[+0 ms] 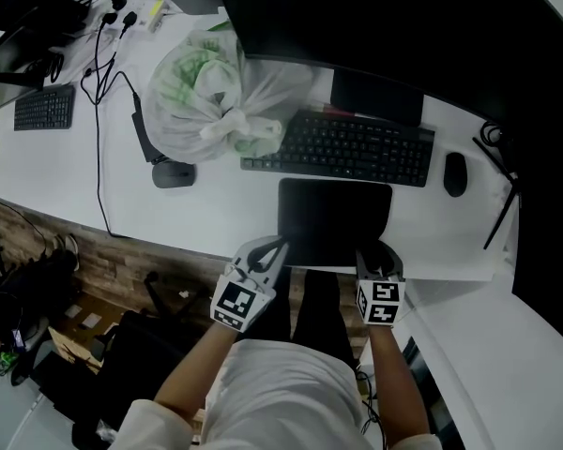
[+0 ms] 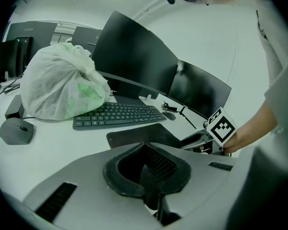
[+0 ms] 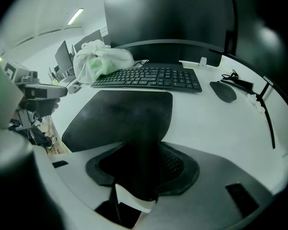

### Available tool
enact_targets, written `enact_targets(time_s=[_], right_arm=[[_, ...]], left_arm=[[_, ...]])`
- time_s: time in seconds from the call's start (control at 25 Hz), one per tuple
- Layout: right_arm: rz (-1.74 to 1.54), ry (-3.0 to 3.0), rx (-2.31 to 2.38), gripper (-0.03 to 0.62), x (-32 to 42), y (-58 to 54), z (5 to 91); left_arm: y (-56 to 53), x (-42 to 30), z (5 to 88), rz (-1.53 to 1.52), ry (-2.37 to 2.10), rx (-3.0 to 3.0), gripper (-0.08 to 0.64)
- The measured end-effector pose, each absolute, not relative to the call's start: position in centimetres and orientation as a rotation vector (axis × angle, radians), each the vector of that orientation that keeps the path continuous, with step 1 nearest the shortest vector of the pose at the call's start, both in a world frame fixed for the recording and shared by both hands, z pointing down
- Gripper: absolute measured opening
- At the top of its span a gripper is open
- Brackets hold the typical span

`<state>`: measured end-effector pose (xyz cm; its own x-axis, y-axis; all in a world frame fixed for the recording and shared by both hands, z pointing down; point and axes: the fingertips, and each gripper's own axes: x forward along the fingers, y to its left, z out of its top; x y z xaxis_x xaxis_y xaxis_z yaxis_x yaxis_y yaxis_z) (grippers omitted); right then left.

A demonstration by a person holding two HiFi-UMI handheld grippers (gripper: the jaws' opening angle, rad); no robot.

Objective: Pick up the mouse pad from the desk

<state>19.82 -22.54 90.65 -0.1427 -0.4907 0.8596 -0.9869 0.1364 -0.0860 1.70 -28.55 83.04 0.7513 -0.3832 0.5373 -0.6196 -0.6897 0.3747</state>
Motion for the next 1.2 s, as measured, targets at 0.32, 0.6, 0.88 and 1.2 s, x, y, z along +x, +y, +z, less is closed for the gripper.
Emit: enact_targets(time_s=[0.32,0.6,0.88,1.2], right_arm=[[1.013,-1.77,1.42,0.067,18.2,-22.3,90.1],[1.071,-1.857,1.427,0.044,16.9,-22.7,86.4],[1.055,-1.974,1.436,0.044,15.1,-24.1,80.9],[0.96,-2.081,1.477,0.044,13.3,-25.0,74.4]], left_arm=[[-28.9,0.5,81.5,0.57,-0.773,2.422,0.017],[-29.3,-0.7,78.7,0.543,-0.784,2.445,0.016],[-29.6,-1.4,75.0,0.507,-0.764,2.492,0.015],[-29.7,-2.8,71.0,0.464,-0.772,2.542,0.017]])
